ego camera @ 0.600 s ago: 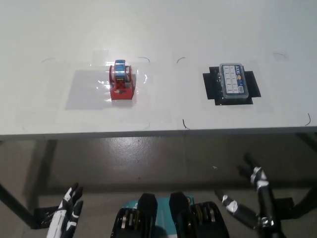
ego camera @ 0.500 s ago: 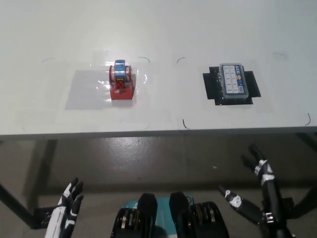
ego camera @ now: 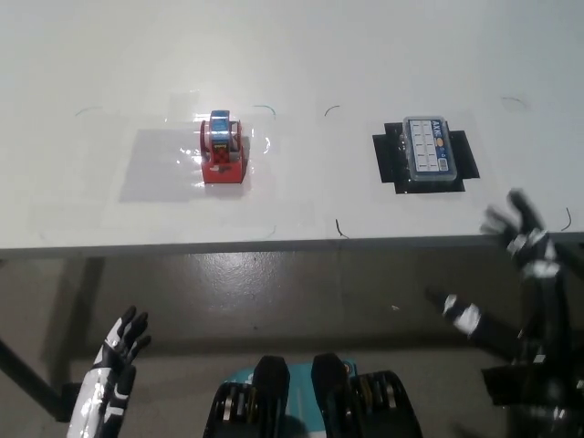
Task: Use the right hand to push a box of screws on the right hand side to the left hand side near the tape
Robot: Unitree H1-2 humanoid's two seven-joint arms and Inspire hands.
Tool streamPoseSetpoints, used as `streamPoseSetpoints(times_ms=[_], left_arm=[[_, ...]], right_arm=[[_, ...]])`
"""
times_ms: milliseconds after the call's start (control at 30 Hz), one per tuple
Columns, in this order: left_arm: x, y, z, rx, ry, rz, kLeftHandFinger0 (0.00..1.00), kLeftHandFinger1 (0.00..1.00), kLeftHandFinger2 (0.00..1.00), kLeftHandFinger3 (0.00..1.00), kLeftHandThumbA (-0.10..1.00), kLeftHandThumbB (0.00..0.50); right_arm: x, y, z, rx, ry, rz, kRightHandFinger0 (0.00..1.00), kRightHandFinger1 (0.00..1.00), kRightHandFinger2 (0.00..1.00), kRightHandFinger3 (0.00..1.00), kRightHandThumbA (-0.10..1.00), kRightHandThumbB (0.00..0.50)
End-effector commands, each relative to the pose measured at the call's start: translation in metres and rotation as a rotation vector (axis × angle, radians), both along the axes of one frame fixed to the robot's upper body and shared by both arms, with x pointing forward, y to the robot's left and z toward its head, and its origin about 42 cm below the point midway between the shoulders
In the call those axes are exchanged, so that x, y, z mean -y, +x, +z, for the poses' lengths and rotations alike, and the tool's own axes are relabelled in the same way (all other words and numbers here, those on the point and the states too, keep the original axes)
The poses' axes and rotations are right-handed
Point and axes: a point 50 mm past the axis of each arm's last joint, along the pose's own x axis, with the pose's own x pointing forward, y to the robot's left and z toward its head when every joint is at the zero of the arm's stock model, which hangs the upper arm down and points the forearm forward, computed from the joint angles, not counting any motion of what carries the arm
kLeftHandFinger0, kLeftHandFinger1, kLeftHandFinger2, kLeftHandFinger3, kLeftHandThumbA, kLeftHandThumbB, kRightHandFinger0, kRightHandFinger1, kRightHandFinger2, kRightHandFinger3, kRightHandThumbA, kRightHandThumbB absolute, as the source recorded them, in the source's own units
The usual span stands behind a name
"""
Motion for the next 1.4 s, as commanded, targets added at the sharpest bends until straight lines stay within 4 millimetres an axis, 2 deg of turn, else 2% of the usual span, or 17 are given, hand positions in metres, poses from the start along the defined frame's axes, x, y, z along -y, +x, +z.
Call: streamPoseSetpoints(times_ms=[0, 67, 133, 167, 267, 333, 400, 433, 533, 567, 767, 833, 1000, 1100, 1300, 1367], left_arm=[[-0.002, -0.004, 0.018, 0.086, -0.016, -0.05, 1.0, 1.0, 1.0, 1.0, 0.93, 0.261], [-0.003, -0.005, 0.022, 0.096, -0.011, -0.057, 1.0, 1.0, 1.0, 1.0, 0.94, 0.258], [-0.005, -0.007, 0.024, 0.104, -0.003, -0.063, 1.0, 1.0, 1.0, 1.0, 0.94, 0.249], [-0.005, -0.008, 0.026, 0.107, -0.001, -0.067, 1.0, 1.0, 1.0, 1.0, 0.94, 0.257], [-0.005, -0.009, 0.03, 0.118, -0.018, -0.095, 1.0, 1.0, 1.0, 1.0, 0.91, 0.239], [-0.004, -0.009, 0.032, 0.127, -0.018, -0.1, 1.0, 1.0, 1.0, 1.0, 0.91, 0.236], [-0.002, -0.005, 0.035, 0.14, -0.01, -0.095, 1.0, 1.0, 1.0, 1.0, 0.91, 0.227], [-0.002, -0.005, 0.035, 0.141, -0.01, -0.095, 1.0, 1.0, 1.0, 1.0, 0.91, 0.227], [0.001, -0.005, 0.035, 0.145, -0.008, -0.097, 1.0, 1.0, 1.0, 1.0, 0.88, 0.214], [0.001, -0.005, 0.035, 0.145, -0.007, -0.098, 1.0, 1.0, 1.0, 1.0, 0.88, 0.213], [0.003, -0.008, 0.037, 0.151, -0.006, -0.105, 1.0, 1.0, 1.0, 1.0, 0.86, 0.203], [0.004, -0.008, 0.039, 0.157, -0.012, -0.107, 1.0, 1.0, 1.0, 1.0, 0.86, 0.212], [0.004, -0.01, 0.041, 0.164, -0.005, -0.111, 1.0, 1.0, 1.0, 1.0, 0.87, 0.197], [0.005, -0.012, 0.042, 0.166, -0.001, -0.112, 1.0, 1.0, 1.0, 1.0, 0.87, 0.201], [0.004, -0.014, 0.046, 0.179, -0.002, -0.118, 1.0, 1.0, 1.0, 1.0, 0.88, 0.189], [0.004, -0.014, 0.048, 0.184, 0.005, -0.116, 1.0, 1.0, 1.0, 1.0, 0.88, 0.167]], right_arm=[[0.011, 0.024, 0.041, 0.152, 0.004, 0.014, 0.91, 0.98, 1.0, 1.0, 1.0, 0.152], [0.016, 0.042, 0.048, 0.15, -0.01, 0.012, 0.98, 1.0, 1.0, 1.0, 1.0, 0.133], [0.019, 0.058, 0.051, 0.14, -0.011, 0.009, 1.0, 1.0, 1.0, 1.0, 1.0, 0.115], [0.022, 0.066, 0.053, 0.135, -0.012, 0.005, 1.0, 1.0, 1.0, 1.0, 1.0, 0.102], [0.027, 0.094, 0.06, 0.097, 0.006, 0.009, 1.0, 1.0, 1.0, 1.0, 0.97, 0.076], [0.028, 0.108, 0.065, 0.075, 0.028, 0.016, 1.0, 1.0, 1.0, 1.0, 0.95, 0.079], [0.03, 0.138, 0.079, 0.041, 0.034, -0.003, 1.0, 1.0, 1.0, 1.0, 0.92, 0.092], [0.03, 0.14, 0.08, 0.04, 0.032, -0.004, 1.0, 1.0, 1.0, 1.0, 0.92, 0.091], [0.032, 0.172, 0.091, 0.004, 0.01, -0.025, 1.0, 1.0, 1.0, 1.0, 0.93, 0.117], [0.032, 0.177, 0.093, -0.004, 0.01, -0.028, 1.0, 1.0, 1.0, 1.0, 0.94, 0.13], [0.023, 0.227, 0.114, -0.075, 0.021, -0.03, 1.0, 1.0, 1.0, 1.0, 0.99, 0.108], [0.019, 0.24, 0.124, -0.104, 0.013, -0.03, 1.0, 1.0, 1.0, 1.0, 1.0, 0.124], [0.011, 0.264, 0.135, -0.181, 0.015, -0.018, 1.0, 1.0, 1.0, 1.0, 1.0, 0.123], [0.007, 0.277, 0.139, -0.249, 0.015, -0.022, 1.0, 1.0, 1.0, 1.0, 1.0, 0.139], [0.0, 0.288, 0.141, -0.369, 0.004, -0.04, 1.0, 1.0, 1.0, 1.0, 1.0, 0.138], [-0.003, 0.289, 0.133, -0.419, 0.019, -0.047, 1.0, 1.0, 1.0, 1.0, 1.0, 0.109]])
